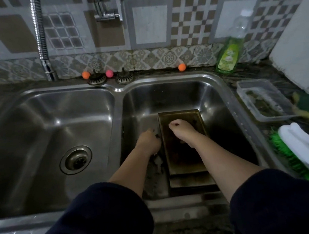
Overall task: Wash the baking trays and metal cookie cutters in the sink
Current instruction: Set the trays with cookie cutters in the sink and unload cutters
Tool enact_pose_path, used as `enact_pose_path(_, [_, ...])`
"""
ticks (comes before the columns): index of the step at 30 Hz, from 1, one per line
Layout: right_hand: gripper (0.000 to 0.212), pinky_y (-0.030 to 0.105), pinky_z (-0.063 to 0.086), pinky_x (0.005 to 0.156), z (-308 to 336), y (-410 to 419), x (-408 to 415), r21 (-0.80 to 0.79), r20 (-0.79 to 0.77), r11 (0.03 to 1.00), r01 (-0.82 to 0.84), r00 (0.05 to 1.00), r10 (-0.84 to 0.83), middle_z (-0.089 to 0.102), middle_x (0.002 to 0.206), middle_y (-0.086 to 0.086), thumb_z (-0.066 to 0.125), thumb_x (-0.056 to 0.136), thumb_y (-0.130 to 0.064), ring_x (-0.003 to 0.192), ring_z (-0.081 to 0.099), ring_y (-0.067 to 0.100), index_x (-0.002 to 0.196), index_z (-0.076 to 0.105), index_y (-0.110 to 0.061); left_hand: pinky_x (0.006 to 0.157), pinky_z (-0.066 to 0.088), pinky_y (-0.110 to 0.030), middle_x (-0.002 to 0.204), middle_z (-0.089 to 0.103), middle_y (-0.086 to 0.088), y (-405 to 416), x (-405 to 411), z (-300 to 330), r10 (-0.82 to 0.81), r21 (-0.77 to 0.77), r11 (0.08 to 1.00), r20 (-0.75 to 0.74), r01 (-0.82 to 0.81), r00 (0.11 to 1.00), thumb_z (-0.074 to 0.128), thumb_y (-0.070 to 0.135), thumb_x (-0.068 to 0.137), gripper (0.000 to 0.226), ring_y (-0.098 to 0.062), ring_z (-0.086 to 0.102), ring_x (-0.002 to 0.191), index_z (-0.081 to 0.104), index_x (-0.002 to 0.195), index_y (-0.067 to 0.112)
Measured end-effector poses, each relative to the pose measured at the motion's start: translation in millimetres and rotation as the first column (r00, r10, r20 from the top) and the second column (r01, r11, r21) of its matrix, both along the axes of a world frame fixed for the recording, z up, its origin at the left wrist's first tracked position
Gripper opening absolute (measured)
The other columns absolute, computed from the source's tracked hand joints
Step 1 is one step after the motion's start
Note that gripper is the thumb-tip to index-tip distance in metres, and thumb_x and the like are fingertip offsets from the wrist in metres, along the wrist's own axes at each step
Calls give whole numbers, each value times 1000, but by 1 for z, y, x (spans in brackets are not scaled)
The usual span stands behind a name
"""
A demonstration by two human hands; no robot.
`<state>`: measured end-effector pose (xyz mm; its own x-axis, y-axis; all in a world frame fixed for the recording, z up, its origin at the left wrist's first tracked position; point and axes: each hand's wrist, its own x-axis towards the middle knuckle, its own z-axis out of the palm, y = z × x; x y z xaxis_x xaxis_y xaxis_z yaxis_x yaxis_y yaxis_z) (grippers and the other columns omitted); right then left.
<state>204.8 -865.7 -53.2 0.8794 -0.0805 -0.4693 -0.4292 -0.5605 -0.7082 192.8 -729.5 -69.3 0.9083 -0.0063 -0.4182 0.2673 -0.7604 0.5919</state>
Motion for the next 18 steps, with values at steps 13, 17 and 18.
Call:
enact_pose_path(13, [89, 47, 10, 117, -57, -96, -23, -258, -69, 966, -32, 998, 15, -11, 161, 5, 48, 95, -49, 147, -8, 30, 152, -14, -20, 103, 41, -39, 145, 43, -14, -27, -3, -43, -57, -55, 997, -153, 49, 987, 46, 44, 97, 71, -30, 47, 128, 17, 150, 7])
enact_pose_path(17, [89, 45, 14, 118, -65, -100, -24, -140, -70, 990, 30, 997, -40, 1, 161, 5, 51, 95, -42, 148, -1, 28, 152, -13, -17, 101, 43, -38, 138, 50, -11, -34, -2, -44, -24, -136, 991, -122, 7, 992, 48, 38, 98, 56, -30, 50, 124, 31, 143, 11])
enact_pose_path(18, [89, 45, 15, 119, -66, -101, -24, -121, -72, 992, 36, 996, -45, 3, 161, 5, 52, 95, -42, 148, 1, 27, 152, -12, -17, 101, 43, -39, 137, 51, -11, -36, -3, -44, -14, -159, 987, -117, -5, 993, 47, 37, 98, 53, -29, 51, 123, 32, 143, 12])
